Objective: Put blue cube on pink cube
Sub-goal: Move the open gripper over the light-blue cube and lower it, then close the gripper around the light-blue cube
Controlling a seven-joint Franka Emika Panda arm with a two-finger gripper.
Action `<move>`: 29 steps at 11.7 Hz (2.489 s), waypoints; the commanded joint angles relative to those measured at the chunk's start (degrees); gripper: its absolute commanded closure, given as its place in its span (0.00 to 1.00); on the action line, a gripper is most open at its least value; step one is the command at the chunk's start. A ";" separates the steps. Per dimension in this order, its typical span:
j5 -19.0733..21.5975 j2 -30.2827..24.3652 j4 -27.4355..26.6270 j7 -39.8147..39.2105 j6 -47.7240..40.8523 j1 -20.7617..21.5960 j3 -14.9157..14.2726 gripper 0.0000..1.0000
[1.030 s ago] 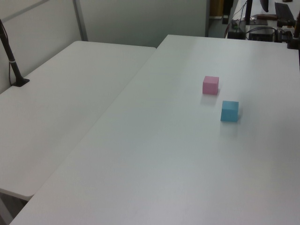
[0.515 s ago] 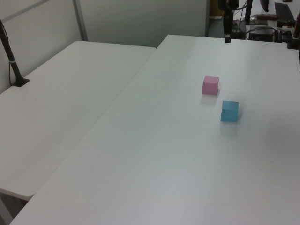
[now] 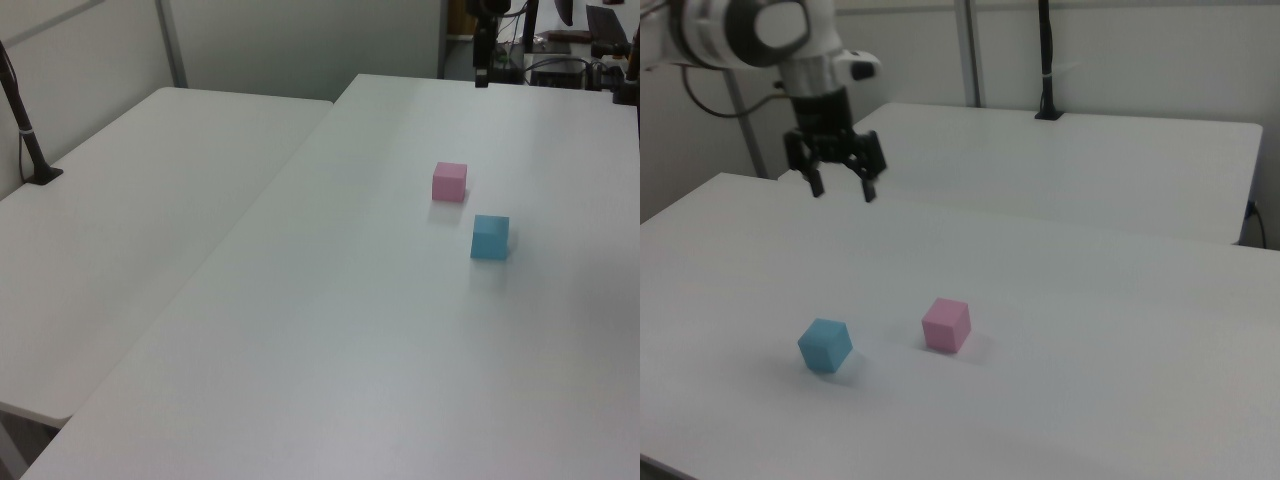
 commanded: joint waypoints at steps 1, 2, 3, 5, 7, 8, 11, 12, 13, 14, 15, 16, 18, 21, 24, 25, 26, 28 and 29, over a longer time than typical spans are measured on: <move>-0.48 -9.10 -14.42 7.35 7.78 5.68 -0.08 0.00; -0.39 -9.81 -18.83 8.94 12.86 6.31 0.45 0.00; -0.39 -9.99 -22.26 9.82 16.39 6.23 0.80 0.00; -0.22 -10.08 -27.28 10.62 22.46 6.05 0.98 0.00; -0.04 -10.17 -32.46 10.80 27.48 6.14 1.07 0.00; -0.04 -10.17 -34.58 10.80 29.16 6.05 1.50 0.00; -0.22 -9.12 -37.68 10.71 30.84 5.79 3.00 0.00; -0.22 -9.03 -38.29 10.71 30.93 5.88 3.00 0.00; -0.22 -8.24 -38.38 10.71 31.19 6.05 3.00 0.00; -0.22 -7.02 -38.38 10.71 31.80 6.14 3.09 0.00; -0.22 -6.22 -38.38 10.71 32.51 6.14 3.09 0.00; -0.30 -5.69 -38.64 10.71 33.21 6.23 3.09 0.00; -0.57 -4.37 -40.04 10.71 35.40 6.32 3.09 0.00; -0.74 -2.62 -41.19 10.80 37.96 7.37 3.09 0.00; -3.89 -0.33 -41.19 12.63 40.33 7.46 3.09 0.00; -5.30 0.98 -41.11 13.78 40.60 7.46 3.09 0.00; -5.40 1.25 -40.85 15.27 40.77 7.46 3.09 0.18; -5.40 0.99 -40.49 16.42 40.77 7.46 3.18 0.54; -5.40 0.91 -40.40 17.73 40.69 7.63 3.18 0.55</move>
